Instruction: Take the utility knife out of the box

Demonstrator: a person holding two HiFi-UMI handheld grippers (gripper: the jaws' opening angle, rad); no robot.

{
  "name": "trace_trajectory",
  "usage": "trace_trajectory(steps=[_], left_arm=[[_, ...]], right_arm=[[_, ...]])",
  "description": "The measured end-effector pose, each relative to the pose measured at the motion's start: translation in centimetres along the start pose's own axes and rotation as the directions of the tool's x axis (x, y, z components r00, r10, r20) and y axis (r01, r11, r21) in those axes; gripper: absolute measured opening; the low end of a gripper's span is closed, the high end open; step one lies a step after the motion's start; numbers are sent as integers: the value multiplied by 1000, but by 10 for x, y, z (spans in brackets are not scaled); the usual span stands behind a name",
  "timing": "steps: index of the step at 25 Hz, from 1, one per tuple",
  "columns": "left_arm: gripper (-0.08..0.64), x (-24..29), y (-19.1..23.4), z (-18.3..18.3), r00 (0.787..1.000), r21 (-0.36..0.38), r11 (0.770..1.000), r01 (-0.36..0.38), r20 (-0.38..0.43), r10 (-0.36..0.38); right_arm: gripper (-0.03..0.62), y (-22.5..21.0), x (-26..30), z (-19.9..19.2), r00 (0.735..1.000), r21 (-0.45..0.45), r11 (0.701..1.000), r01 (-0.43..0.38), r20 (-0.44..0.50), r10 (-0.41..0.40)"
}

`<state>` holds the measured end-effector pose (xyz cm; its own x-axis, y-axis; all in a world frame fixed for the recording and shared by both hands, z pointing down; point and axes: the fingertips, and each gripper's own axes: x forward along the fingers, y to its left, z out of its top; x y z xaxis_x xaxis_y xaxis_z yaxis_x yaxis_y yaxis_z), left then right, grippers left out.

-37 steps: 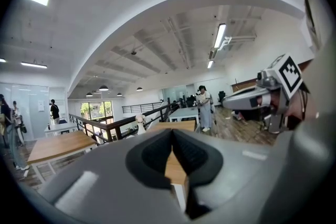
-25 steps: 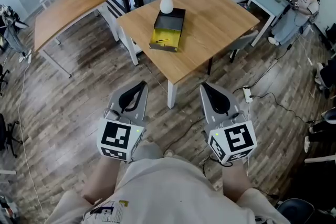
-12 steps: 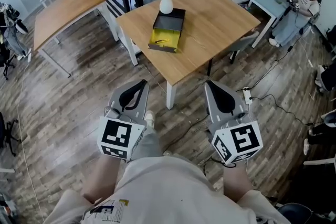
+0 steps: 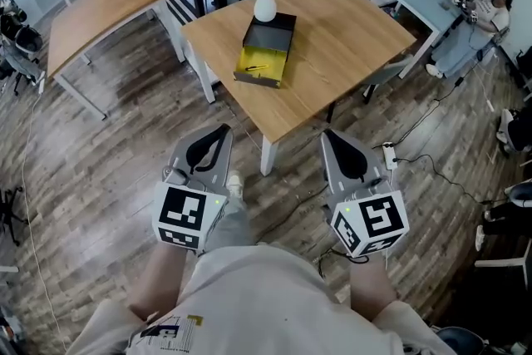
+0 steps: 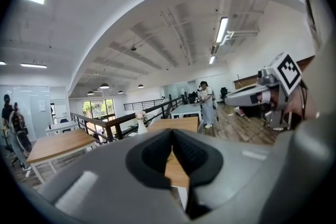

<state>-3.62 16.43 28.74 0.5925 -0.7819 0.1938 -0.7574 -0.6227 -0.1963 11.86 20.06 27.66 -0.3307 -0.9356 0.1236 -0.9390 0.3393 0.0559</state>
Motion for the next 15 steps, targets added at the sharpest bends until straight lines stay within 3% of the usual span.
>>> trace_trajectory(steps=[5,15], left_arm=[[2,30,18,-6,1000,-7,1000,17,-5,-17],[2,112,73,-9,996,-37,995,89,-16,-90]], right_arm=[[2,-10,29,-6,1000,-11,1000,9,-22,-9],[2,-36,122,-7,993,-140,987,74,-80,-86]])
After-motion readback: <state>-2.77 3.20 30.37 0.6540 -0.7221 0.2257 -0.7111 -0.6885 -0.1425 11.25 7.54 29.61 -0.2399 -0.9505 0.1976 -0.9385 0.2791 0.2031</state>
